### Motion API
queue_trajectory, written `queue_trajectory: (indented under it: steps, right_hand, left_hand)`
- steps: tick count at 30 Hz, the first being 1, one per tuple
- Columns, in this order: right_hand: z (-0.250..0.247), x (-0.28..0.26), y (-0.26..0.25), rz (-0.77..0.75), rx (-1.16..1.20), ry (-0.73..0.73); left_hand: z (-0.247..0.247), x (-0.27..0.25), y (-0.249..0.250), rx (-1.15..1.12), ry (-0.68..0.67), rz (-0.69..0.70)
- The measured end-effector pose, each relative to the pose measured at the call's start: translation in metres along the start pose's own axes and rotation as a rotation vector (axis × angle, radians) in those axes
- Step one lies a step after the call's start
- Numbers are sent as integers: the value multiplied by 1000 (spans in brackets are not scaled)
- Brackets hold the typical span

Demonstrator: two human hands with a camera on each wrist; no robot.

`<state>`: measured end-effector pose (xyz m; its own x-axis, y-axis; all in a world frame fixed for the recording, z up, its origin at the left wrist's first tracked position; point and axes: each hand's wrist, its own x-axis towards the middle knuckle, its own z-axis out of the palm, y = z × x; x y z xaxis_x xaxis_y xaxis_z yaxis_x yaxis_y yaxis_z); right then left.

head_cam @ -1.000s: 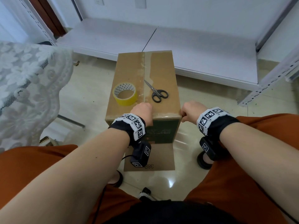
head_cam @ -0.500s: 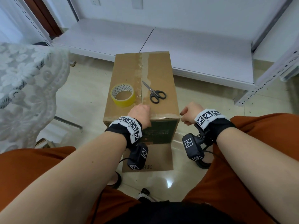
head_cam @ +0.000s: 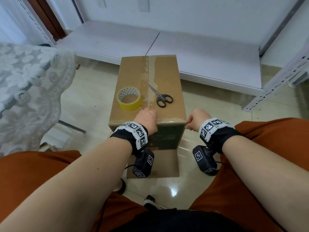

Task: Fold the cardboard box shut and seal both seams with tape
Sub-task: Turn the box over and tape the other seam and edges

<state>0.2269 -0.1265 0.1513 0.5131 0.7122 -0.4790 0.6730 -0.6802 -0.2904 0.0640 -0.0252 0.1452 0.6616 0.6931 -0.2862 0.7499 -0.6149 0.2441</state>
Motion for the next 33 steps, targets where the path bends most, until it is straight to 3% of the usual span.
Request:
queue_trajectory:
  steps: [4, 9, 11, 13, 15, 16, 19, 23, 25, 28, 33]
  right_hand:
    - [8, 0, -4, -52, -106, 52]
    - [7, 1, -4, -55, -148, 10]
    - [-1, 1, -8, -35, -172, -78]
    - [-13, 2, -17, -8, -211, -208]
    - [-26, 7, -25, -1, -201, -180]
    - [-30, 11, -30, -12, -163, -116]
    - [-33, 28, -51, -131, -48, 143]
    - [-20, 52, -79, -210, -120, 202]
    - [-13, 64, -85, -182, -153, 193]
    - [-11, 78, -87, -186, -55, 212]
    - [-22, 89, -82, -171, -106, 119]
  left_hand:
    - [0, 1, -3, -4, -19, -9]
    - [-1, -3, -4, -100, -8, -12]
    - [-4, -11, -6, -281, 140, -22]
    - [-11, -16, -16, -345, 417, -72]
    - [-18, -19, -32, -275, 626, -194]
    - [-22, -18, -42, -265, 667, -301]
    - [-27, -19, -66, -455, 590, -675]
    - [-21, -13, -87, -1005, 372, -1057]
    - [-17, -11, -89, -1276, 326, -1088]
    - [-13, 1, -86, -1386, 224, -997]
    - [-19, 20, -74, -1502, 348, -992]
